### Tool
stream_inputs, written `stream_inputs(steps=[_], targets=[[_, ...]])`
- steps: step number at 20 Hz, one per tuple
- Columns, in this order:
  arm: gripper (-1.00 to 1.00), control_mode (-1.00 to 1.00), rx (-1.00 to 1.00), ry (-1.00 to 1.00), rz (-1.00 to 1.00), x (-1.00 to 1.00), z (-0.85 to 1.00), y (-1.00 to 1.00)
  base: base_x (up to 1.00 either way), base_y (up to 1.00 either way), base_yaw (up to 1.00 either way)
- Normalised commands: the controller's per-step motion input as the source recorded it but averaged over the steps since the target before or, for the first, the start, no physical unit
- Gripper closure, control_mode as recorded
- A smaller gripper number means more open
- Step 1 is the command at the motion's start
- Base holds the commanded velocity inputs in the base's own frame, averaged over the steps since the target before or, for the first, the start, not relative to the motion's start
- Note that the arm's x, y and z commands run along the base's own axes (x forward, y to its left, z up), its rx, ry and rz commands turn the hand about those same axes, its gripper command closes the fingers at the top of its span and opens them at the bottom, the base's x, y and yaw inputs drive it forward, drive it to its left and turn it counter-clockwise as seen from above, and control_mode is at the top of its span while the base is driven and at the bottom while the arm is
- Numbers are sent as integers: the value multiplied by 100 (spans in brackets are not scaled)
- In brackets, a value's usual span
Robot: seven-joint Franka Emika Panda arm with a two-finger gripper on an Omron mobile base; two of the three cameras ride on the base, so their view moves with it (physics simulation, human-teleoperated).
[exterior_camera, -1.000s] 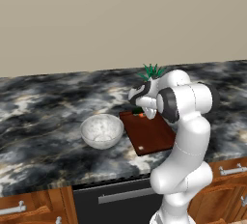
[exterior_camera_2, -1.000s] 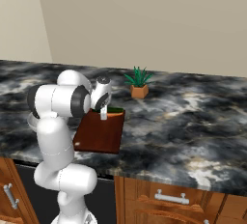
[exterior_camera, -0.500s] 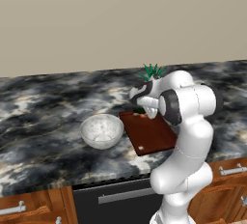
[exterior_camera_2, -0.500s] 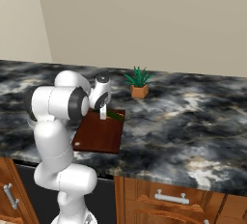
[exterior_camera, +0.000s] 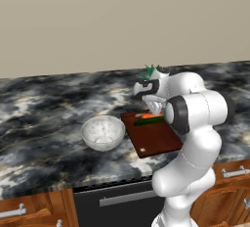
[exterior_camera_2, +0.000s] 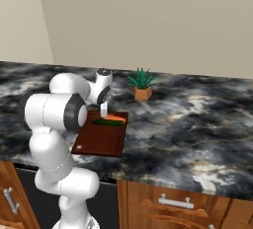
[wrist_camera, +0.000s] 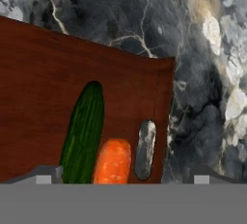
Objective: Place the two vegetables and bowl onto the tray for setting up a vegetable dip station.
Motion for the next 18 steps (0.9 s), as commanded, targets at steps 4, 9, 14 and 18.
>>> stream_inputs(steps=[4,9,14,18], targets=[[-100,-100,0,12,0,-11,43,0,0,0,0],[-100,-100,-1,12,0,-34,33,12,0,0,0],[-100,-100,0,3,9,-46,17,39,0,0,0],[-100,-100,0,0,19,-51,1,31,0,0,0]])
